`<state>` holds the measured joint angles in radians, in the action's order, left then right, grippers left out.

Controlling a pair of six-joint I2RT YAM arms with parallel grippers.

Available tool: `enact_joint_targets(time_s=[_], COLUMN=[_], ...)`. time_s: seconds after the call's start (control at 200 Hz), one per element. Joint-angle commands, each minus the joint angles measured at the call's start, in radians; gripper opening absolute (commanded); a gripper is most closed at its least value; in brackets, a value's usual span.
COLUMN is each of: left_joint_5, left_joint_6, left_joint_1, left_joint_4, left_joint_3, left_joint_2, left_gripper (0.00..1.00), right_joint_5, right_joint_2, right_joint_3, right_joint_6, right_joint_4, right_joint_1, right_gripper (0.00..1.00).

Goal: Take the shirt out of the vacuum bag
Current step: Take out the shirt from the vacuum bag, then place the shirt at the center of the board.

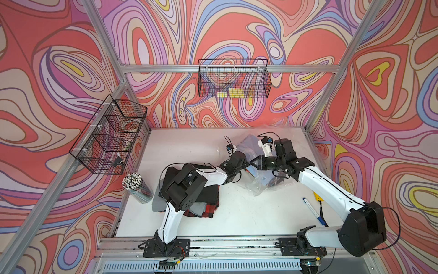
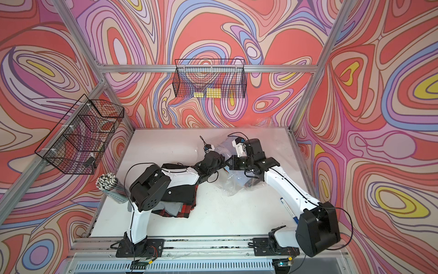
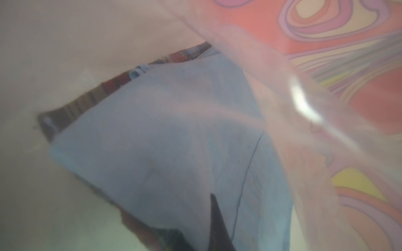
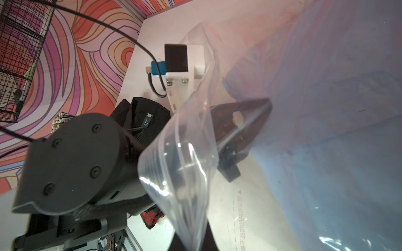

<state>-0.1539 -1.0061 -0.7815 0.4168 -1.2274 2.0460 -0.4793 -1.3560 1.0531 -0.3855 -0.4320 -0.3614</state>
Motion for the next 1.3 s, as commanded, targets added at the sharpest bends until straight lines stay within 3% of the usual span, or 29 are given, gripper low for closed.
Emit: enact_joint_targets(time_s=[0.0,0.466,0.621,0.751,0.861,0.916,1.077,1.122,1.292], left_joint_5=[0.002,0.011,-0.055,-0.17,-0.334,-0.452,-0.646,-0.729,-0.869], left_joint_6=[0.058,0.135,0.198,0.324,0.425,0.393,0.393,0.36,0.221], left_joint_1=[-0.009,-0.005,-0.004,-0.002,0.001,0.001,0.002,0.002,0.002], left_joint_4=[0.013,-0.076,-0.131,-0.228,-0.316,-0.358,-0.358,-0.408,-0.659], left_joint_3=[0.067,0.22,0.32,0.397,0.476,0.528,0.744,0.784,0.865], left_joint_2=[-0.135,-0.452,-0.619,-0.8,-0.938,-1.019,-1.231,-1.281,-1.54], left_gripper=[0.0,0.0,0.0,0.0,0.0,0.0,0.0,0.0,0.0], right_joint_5=[0.015,0.039,0.035,0.026,0.008,-0.005,-0.049,-0.058,-0.079], right_joint_2=[-0.001,-0.047,-0.055,-0.06,-0.067,-0.072,-0.09,-0.095,-0.1], right_joint_3=[-0.019,-0.024,-0.022,-0.017,-0.01,-0.011,-0.021,-0.021,-0.019], right_joint_6=[0.011,0.025,0.026,0.02,0.011,0.004,-0.016,-0.021,-0.023], right_joint_4=[0.038,0.053,0.061,0.07,0.081,0.091,0.118,0.123,0.115], right_joint_1=[-0.003,-0.003,-0.004,-0.004,-0.003,-0.003,-0.004,-0.004,-0.004], right_gripper=[0.0,0.0,0.0,0.0,0.0,0.0,0.0,0.0,0.0])
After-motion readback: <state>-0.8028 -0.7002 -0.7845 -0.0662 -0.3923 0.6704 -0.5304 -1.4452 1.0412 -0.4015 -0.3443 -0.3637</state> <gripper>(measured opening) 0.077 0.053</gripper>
